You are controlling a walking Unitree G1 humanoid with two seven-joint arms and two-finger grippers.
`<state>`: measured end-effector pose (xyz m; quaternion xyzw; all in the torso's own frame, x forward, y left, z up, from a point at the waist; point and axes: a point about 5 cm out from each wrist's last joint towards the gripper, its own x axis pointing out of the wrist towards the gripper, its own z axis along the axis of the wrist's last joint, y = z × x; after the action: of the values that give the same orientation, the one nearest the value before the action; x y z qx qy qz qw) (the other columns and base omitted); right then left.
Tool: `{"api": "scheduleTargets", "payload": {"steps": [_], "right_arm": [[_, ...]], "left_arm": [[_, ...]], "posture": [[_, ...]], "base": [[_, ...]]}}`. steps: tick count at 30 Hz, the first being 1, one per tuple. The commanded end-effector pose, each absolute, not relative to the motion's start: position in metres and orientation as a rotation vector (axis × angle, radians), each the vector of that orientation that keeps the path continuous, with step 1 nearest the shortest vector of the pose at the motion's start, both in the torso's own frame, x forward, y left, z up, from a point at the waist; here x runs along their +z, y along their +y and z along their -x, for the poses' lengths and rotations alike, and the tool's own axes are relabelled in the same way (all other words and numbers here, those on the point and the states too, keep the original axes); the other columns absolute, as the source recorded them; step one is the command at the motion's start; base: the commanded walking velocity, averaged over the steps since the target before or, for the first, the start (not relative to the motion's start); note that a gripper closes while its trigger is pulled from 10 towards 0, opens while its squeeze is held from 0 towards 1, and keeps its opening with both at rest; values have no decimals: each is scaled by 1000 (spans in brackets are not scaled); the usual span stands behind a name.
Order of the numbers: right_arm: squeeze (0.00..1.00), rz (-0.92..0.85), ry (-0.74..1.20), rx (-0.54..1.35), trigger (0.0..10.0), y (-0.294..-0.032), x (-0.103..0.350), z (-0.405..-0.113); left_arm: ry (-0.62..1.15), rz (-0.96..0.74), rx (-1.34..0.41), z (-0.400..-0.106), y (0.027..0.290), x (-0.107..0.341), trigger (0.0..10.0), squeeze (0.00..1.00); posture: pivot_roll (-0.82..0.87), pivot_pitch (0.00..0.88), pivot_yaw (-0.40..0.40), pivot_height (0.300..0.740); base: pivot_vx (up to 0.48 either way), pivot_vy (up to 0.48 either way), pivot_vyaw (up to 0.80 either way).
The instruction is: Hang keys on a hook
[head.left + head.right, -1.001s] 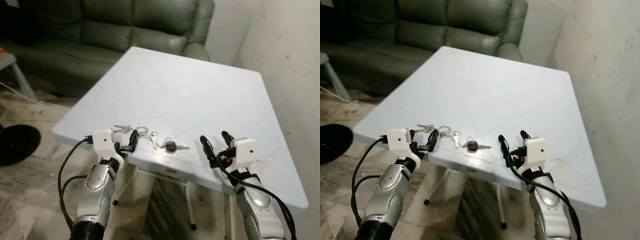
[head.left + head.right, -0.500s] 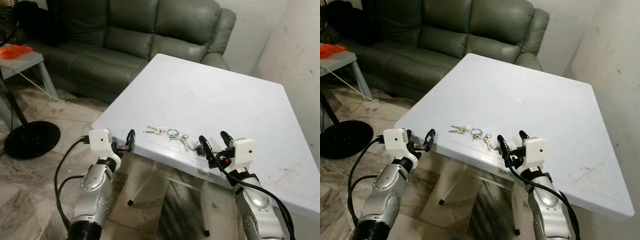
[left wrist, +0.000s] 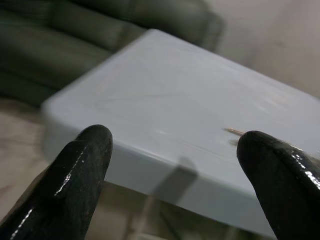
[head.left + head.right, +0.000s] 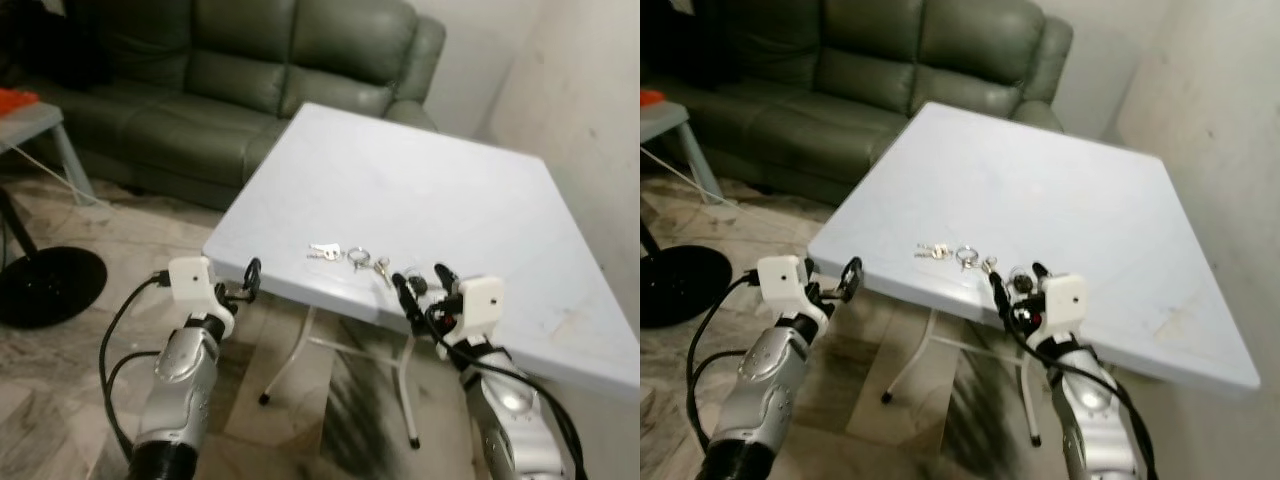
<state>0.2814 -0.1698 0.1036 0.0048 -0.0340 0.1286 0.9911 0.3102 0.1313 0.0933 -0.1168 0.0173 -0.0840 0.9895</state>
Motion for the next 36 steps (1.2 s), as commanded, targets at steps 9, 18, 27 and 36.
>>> {"api": "scheduleTargets", "payload": {"steps": [9, 18, 27, 36], "right_arm": [[0, -40, -98, 251, 10000, -168, 109, -281], [0, -29, -52, 247, 10000, -168, 105, -281], [0, -34, -54, 243, 10000, -168, 104, -282], [0, -42, -83, 244, 10000, -168, 108, -281]], "left_arm": [[30, 220, -142, -311, 138, 95, 10000, 0], [24, 226, -142, -310, 137, 96, 10000, 0], [32, 220, -138, -310, 137, 95, 10000, 0], [35, 215, -135, -310, 137, 94, 10000, 0]], "posture": [[4, 45, -110, 740], [3, 49, -111, 740], [3, 48, -108, 740], [3, 48, -108, 740]], "base": [[0, 303, -333], [0, 0, 0], [0, 0, -703], [0, 0, -156]]}}
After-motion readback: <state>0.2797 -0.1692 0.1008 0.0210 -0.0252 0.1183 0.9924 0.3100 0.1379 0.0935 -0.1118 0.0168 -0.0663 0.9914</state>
